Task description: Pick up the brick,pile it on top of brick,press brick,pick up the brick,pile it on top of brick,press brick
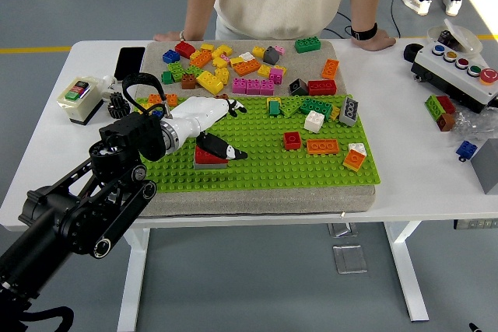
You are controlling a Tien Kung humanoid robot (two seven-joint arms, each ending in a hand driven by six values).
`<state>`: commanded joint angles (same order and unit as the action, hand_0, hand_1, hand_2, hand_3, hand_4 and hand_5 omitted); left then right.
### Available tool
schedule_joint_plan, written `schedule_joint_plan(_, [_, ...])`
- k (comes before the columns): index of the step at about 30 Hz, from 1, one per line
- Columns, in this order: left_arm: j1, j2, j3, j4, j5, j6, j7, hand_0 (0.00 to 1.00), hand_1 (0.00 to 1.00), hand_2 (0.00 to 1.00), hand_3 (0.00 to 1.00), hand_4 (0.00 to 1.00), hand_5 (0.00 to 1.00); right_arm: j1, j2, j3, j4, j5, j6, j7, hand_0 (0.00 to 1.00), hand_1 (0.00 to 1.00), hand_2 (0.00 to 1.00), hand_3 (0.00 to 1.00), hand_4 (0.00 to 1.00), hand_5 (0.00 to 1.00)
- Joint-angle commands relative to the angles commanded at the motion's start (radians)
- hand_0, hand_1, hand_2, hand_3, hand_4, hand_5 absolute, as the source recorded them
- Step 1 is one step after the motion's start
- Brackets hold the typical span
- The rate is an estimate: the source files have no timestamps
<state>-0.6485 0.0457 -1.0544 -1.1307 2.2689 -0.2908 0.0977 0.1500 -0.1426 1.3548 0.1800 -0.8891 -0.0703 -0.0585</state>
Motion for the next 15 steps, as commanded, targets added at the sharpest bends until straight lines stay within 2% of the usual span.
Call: schedule_joint_plan(15, [-0.045, -0.03, 0.024, 0.123, 0.0, 0.08, -0.029, 0.855, 0.795, 0.82, 0.864, 0.998, 0.507, 0.003, 0.0, -0.003, 0.0, 0.003, -0.002, -0.001, 0.753, 0.677, 0.721, 0.71, 0.998, 0.647])
